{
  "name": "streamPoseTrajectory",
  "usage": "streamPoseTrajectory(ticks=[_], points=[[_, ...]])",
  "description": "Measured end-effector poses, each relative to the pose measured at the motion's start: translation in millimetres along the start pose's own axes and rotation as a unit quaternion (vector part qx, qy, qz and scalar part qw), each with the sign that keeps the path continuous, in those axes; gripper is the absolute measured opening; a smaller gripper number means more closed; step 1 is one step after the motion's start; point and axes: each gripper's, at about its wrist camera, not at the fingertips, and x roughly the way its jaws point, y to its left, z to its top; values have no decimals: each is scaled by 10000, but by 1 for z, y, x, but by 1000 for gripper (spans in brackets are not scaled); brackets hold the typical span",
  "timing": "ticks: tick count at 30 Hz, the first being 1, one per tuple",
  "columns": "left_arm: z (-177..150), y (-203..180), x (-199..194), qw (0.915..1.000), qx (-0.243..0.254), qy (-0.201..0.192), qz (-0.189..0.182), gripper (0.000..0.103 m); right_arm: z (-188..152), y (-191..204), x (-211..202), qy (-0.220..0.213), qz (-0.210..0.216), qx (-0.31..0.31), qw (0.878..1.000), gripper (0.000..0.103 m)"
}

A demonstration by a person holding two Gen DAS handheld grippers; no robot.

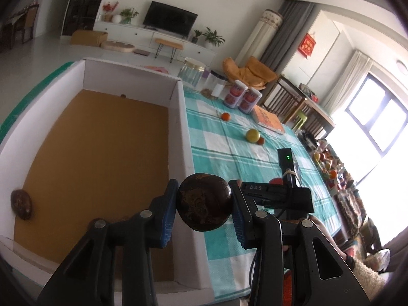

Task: Organize fruits
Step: 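Open both tools over the box to drop mangosteen and sweet potato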

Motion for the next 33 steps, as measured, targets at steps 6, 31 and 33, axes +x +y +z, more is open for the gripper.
streamPoseTrajectory(ticks=[6,31,33], points=[[7,50,12,9965,-56,167,818,40,-22,29,-55,-360,1752,177,9837,48],[-1,33,25,9819,185,8,1885,83,-127,113,-101,-2273,158,-2403,9436,95],[-6,2,28,9878,415,9,1498,83,-130,74,-112,-2694,-448,-2145,9378,101]])
